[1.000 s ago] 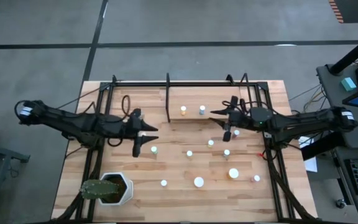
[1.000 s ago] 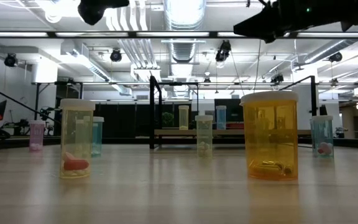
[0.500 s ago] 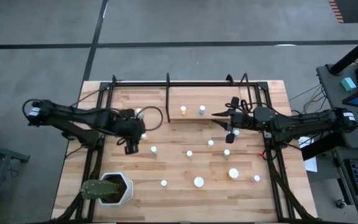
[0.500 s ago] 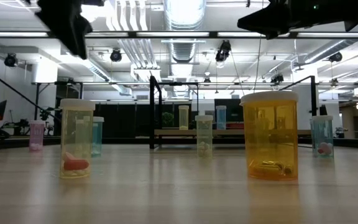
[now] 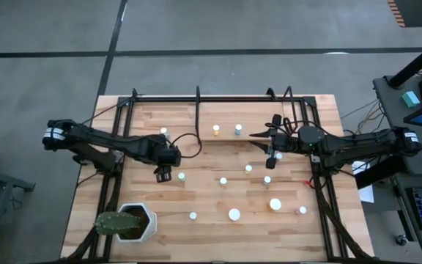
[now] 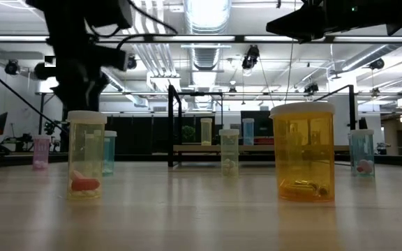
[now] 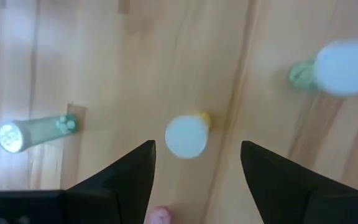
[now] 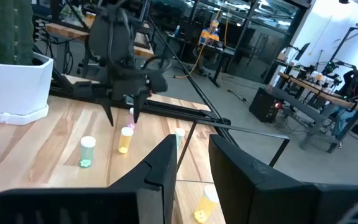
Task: Pick and place medicine bottles onto shelf by color
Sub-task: Put the yellow pill bottle on the shelf aligned with the other yellow pill bottle
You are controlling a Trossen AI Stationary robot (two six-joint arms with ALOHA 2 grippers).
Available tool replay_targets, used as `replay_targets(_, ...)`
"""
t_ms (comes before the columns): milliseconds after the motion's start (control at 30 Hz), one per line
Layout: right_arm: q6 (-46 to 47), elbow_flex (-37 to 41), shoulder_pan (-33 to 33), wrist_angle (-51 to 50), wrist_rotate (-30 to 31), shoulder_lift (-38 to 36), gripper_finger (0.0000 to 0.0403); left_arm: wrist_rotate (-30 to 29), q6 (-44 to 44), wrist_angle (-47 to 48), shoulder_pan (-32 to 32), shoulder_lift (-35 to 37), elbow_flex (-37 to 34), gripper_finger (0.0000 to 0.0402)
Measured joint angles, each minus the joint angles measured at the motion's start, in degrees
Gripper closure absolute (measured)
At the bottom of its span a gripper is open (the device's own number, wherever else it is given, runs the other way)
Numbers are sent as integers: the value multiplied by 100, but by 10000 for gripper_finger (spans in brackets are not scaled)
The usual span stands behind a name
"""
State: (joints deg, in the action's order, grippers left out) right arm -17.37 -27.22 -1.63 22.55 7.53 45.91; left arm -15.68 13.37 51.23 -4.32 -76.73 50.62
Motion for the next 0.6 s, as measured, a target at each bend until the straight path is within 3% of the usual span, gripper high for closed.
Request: replay_targets(600, 29, 0, 0, -7, 0, 2, 323, 24, -24, -745, 99, 70, -589, 182)
